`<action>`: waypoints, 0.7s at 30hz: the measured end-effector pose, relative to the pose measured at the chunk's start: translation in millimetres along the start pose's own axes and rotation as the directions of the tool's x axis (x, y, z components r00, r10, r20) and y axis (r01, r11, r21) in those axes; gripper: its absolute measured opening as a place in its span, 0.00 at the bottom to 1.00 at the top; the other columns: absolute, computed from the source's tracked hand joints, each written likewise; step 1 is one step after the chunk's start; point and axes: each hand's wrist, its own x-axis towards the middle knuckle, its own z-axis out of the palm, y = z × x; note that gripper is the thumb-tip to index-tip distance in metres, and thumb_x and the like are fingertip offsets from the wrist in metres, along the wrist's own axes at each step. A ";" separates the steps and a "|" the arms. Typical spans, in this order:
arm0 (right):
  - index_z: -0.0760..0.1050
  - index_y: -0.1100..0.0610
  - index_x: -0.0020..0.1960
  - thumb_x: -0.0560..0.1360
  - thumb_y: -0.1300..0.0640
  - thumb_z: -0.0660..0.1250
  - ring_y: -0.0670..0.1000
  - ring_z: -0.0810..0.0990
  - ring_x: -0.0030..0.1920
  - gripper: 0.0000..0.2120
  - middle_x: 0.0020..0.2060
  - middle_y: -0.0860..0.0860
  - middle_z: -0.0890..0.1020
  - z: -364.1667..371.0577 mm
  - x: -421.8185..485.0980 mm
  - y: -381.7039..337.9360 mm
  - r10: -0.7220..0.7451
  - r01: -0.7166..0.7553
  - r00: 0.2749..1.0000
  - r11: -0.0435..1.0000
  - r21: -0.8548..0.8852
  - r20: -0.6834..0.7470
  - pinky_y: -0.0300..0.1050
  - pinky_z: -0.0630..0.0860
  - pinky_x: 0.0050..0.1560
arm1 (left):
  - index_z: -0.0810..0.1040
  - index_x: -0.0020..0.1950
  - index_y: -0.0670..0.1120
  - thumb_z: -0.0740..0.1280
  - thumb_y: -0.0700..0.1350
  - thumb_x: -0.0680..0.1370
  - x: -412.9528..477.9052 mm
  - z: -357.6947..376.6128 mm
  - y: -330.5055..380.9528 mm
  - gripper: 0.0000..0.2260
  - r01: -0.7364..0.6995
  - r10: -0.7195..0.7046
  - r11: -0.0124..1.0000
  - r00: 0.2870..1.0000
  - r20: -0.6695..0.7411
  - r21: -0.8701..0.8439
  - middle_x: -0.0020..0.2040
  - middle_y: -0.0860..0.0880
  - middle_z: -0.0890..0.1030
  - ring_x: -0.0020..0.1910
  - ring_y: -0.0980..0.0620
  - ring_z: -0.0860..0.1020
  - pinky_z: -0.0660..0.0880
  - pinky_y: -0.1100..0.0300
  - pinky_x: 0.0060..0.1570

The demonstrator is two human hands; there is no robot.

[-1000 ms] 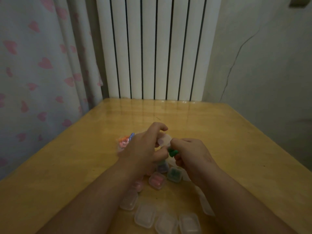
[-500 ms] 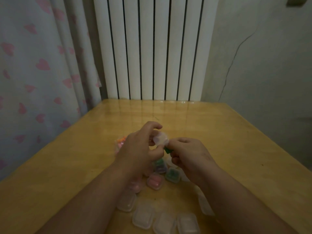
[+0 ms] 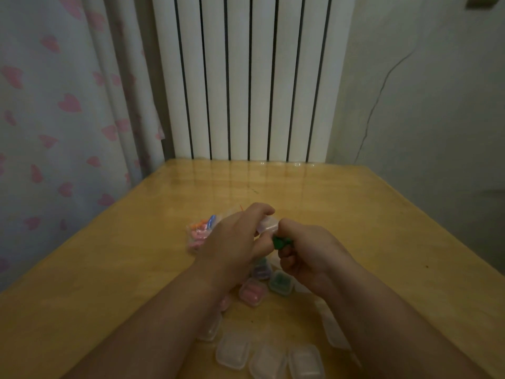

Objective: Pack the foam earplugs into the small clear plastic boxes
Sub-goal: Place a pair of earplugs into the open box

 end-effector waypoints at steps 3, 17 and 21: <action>0.75 0.61 0.33 0.71 0.63 0.66 0.47 0.66 0.26 0.08 0.27 0.53 0.71 0.7 0.8 0.6 0.028 -0.028 1.000 0.998 0.049 -0.003 0.37 0.62 0.24 | 0.78 0.64 0.47 0.64 0.49 0.79 2.5 4.1 -3.1 0.14 -0.082 0.084 0.992 0.996 -0.019 0.094 0.55 0.49 0.83 0.53 0.52 0.78 0.64 0.70 0.47; 0.76 0.63 0.40 0.71 0.65 0.65 0.47 0.64 0.27 0.03 0.32 0.55 0.70 0.2 -0.1 0.7 0.013 -0.013 1.000 1.000 0.018 0.020 0.38 0.61 0.25 | 0.78 0.64 0.52 0.60 0.44 0.82 1.1 -7.2 -0.7 0.13 0.088 -0.123 0.983 0.966 -0.226 -0.160 0.44 0.56 0.82 0.43 0.59 0.80 0.78 0.63 0.42; 0.82 0.64 0.42 0.72 0.64 0.68 0.48 0.69 0.28 0.04 0.30 0.54 0.74 0.2 -4.2 0.5 -0.087 0.088 0.996 0.992 -0.089 0.014 0.39 0.68 0.27 | 0.73 0.63 0.62 0.60 0.43 0.81 -2.9 -8.8 -3.5 0.16 0.131 -0.162 0.972 0.975 -0.151 -0.195 0.38 0.52 0.80 0.36 0.56 0.79 0.79 0.48 0.38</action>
